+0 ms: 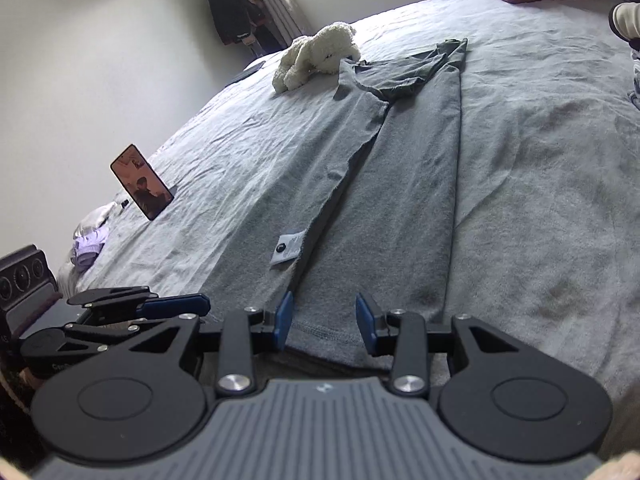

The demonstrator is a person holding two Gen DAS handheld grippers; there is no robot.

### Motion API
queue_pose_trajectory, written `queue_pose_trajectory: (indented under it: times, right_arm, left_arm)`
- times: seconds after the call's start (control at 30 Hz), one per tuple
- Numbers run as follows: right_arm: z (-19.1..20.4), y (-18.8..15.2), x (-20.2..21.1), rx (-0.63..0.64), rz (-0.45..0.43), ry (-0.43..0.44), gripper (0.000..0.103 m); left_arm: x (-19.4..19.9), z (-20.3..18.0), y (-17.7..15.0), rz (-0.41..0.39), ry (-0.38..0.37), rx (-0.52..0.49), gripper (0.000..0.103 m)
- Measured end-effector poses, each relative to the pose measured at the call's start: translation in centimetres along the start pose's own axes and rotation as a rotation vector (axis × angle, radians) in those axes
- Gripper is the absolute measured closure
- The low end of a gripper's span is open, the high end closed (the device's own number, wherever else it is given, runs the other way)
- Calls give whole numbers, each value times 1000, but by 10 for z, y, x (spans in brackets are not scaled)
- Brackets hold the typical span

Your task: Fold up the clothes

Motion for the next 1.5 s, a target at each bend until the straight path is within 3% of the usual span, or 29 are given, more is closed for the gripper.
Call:
queue_pose_trajectory:
  times: [0.13, 0.3, 0.37, 0.53, 0.67, 0.83, 0.9, 0.93, 1.07, 1.23, 1.3, 1.37, 1.5]
  right_arm:
    - [9, 12, -8, 62, -40, -32, 63]
    - [18, 29, -25, 133, -83, -17, 68]
    - [22, 35, -36, 166, -85, -12, 79]
    - [27, 38, -74, 242, -22, -52, 82]
    - [9, 30, -87, 202, 64, -130, 89]
    - [-9, 29, -67, 42, 72, -55, 89]
    - [-14, 27, -57, -19, 77, -18, 84]
    - [-15, 25, -52, -50, 87, 12, 75]
    - [-16, 13, -43, -145, 158, 115, 75]
    - [-10, 4, -40, -242, 208, 236, 75]
    - [-3, 8, -39, -255, 200, 267, 76]
    - [3, 12, -37, -269, 192, 299, 87]
    - [16, 20, -34, -295, 177, 361, 89]
  left_arm:
    - [-25, 7, 8, 11, 6, -1, 75]
    - [-58, -2, 11, 67, -60, -28, 75]
    - [-67, -6, 6, 89, -82, -42, 75]
    - [-69, -12, 5, 99, -116, -69, 72]
    - [-52, -5, 16, 62, -145, -43, 73]
    - [-19, 31, 25, -35, -55, 48, 70]
    - [-7, 51, 24, -57, -6, 115, 70]
    - [-1, 60, 22, -64, 12, 149, 70]
    - [14, 84, 9, -66, 55, 242, 67]
    - [19, 82, -2, -30, 91, 221, 63]
    - [22, 80, -2, -33, 91, 208, 58]
    - [27, 74, 0, -43, 90, 188, 39]
    - [42, 49, -2, -71, 83, 78, 24]
Point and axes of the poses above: each gripper's, at about its wrist camera, not at the fingertips, and x roughly against the way its jaws point, z to its left, y to its top, the point moved 3 cm from there along -x, roughly the way its jaws point, and after that the axes turned 5 degrees about -x, right-handed, at the moved point
